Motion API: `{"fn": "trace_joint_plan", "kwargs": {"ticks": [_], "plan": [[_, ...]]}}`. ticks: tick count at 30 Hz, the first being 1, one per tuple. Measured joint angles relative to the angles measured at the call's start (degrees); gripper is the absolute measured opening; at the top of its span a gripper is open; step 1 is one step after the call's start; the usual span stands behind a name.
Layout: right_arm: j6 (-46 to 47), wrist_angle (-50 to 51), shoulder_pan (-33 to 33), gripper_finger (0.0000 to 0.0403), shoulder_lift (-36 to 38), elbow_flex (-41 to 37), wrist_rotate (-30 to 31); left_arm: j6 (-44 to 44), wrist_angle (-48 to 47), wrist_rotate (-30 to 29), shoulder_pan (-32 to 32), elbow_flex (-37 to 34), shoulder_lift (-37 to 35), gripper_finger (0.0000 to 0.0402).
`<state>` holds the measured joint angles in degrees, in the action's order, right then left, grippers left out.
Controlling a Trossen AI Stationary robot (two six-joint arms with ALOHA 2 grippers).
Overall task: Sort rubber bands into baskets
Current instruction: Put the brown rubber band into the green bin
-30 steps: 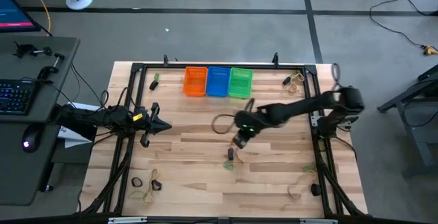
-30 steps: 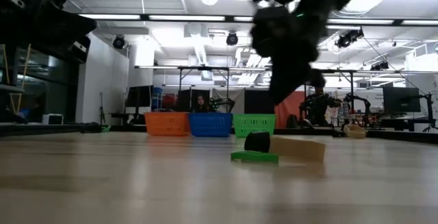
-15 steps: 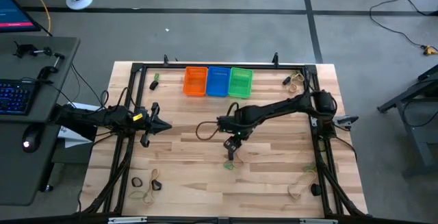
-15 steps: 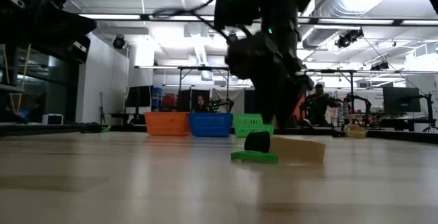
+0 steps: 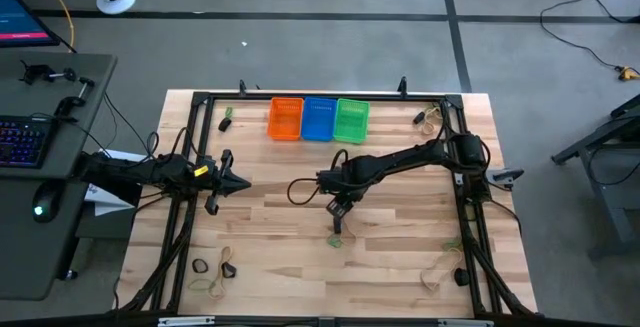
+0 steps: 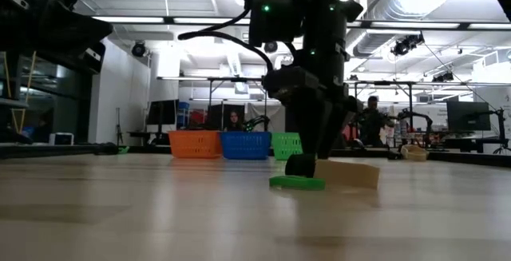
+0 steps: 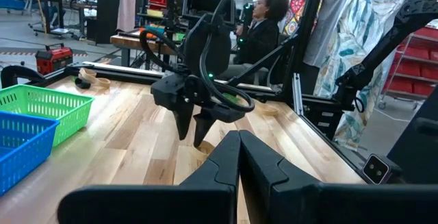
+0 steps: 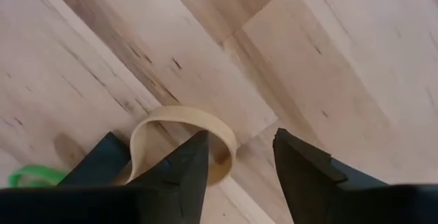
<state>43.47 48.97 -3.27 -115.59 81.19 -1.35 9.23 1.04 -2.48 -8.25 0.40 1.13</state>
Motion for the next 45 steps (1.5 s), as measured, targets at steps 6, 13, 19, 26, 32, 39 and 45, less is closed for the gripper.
{"fn": "trace_joint_plan", "kwargs": {"ticks": [6, 13, 19, 26, 32, 39, 45], "plan": [[-1.9, -0.4, -0.1, 0.014, -0.8, 0.0, -3.7, 0.0, 0.0, 0.0, 0.0, 0.0, 0.0, 0.0001], [-5.1, -0.8, -0.1, 0.0116, -2.5, 0.0, -3.2, 0.0, 0.0, 0.0, 0.0, 0.0, 0.0, 0.0001], [-9.5, 0.8, 0.1, 0.0013, 2.9, 0.3, -3.2, 0.0, 0.0, 0.0, 0.0, 0.0, 0.0, 0.0001], [-16.9, -2.9, 3.1, 0.0002, 18.4, 3.1, -3.7, 0.0, 0.0, 0.0, 0.0, 0.0, 0.0, 0.0001], [-10.9, 2.8, 4.9, 0.0004, 23.5, 2.2, -3.6, 0.0, 0.0, 0.0, 0.0, 0.0, 0.0, 0.0001], [-7.4, -2.0, 0.9, 0.0036, 17.7, -4.1, -6.1, 0.0, 0.0, 0.0, 0.0, 0.0, 0.0, 0.0001], [-8.8, -3.9, -0.5, 0.0136, 9.5, -4.5, -5.7, 0.0, 0.0, 0.0, 0.0, 0.0, 0.0, 0.0001]]}}
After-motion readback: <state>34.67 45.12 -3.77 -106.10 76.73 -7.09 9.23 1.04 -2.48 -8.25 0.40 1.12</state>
